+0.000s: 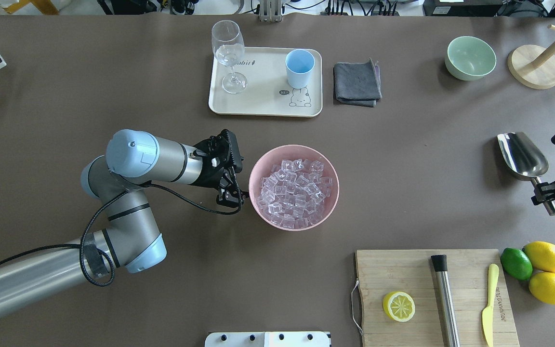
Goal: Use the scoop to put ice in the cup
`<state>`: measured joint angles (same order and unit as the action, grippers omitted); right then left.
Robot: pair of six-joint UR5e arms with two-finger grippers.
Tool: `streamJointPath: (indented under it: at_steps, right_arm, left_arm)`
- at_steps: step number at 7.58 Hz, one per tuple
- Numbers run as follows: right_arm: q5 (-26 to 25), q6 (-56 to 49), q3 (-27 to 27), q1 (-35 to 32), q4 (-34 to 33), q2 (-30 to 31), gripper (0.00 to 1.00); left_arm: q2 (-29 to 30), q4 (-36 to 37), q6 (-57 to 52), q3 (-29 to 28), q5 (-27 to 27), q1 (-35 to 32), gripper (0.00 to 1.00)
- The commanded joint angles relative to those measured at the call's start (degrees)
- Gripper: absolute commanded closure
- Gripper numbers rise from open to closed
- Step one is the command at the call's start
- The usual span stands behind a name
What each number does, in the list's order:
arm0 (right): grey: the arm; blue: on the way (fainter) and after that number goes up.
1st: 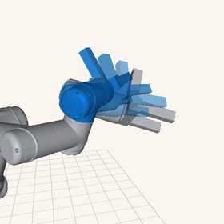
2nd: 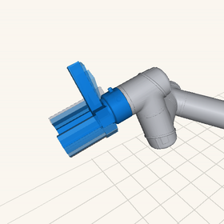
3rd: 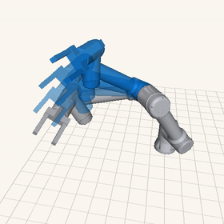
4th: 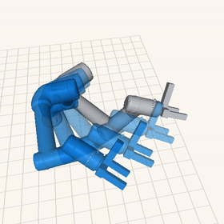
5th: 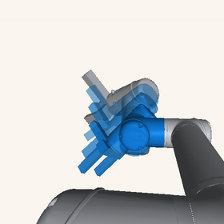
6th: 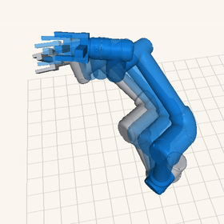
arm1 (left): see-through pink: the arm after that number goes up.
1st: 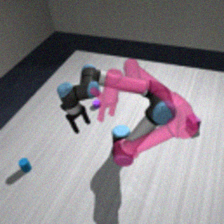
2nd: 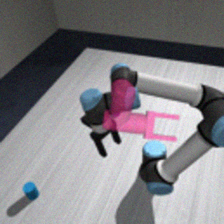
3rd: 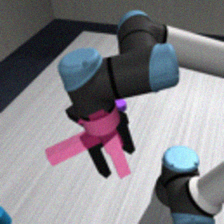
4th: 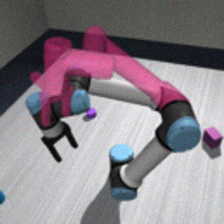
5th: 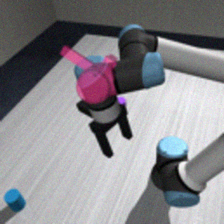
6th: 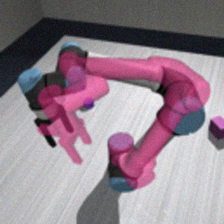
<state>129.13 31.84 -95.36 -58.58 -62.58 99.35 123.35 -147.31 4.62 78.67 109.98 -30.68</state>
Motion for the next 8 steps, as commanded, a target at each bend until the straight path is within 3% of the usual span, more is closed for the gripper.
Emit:
streamJointPath:
  at_steps: [1,2,4,6,8]
  right_arm:
    - [0.24,-1.42,-4.91,-0.22,-5.95,0.49,1.00]
    - [-0.02,-2.91,-7.10,-0.57,-9.02,0.58,1.00]
    - [-0.72,-13.50,-14.55,-5.03,-22.51,-1.86,1.00]
    - [-2.21,-19.68,-16.52,-5.32,-25.30,-7.21,1.00]
    - [-6.41,-32.74,-18.00,-5.32,-25.74,-9.69,1.00]
  left_arm:
    - [0.48,0.18,-1.02,-0.27,3.04,-0.26,0.02]
    - [1.27,1.66,-1.11,-0.27,2.96,-0.26,0.02]
    - [1.54,1.84,-1.11,-0.36,2.60,-0.78,0.02]
    - [2.15,2.64,-0.93,-0.44,4.18,-0.53,0.01]
    - [1.89,2.64,-0.75,-0.44,8.13,-0.61,0.02]
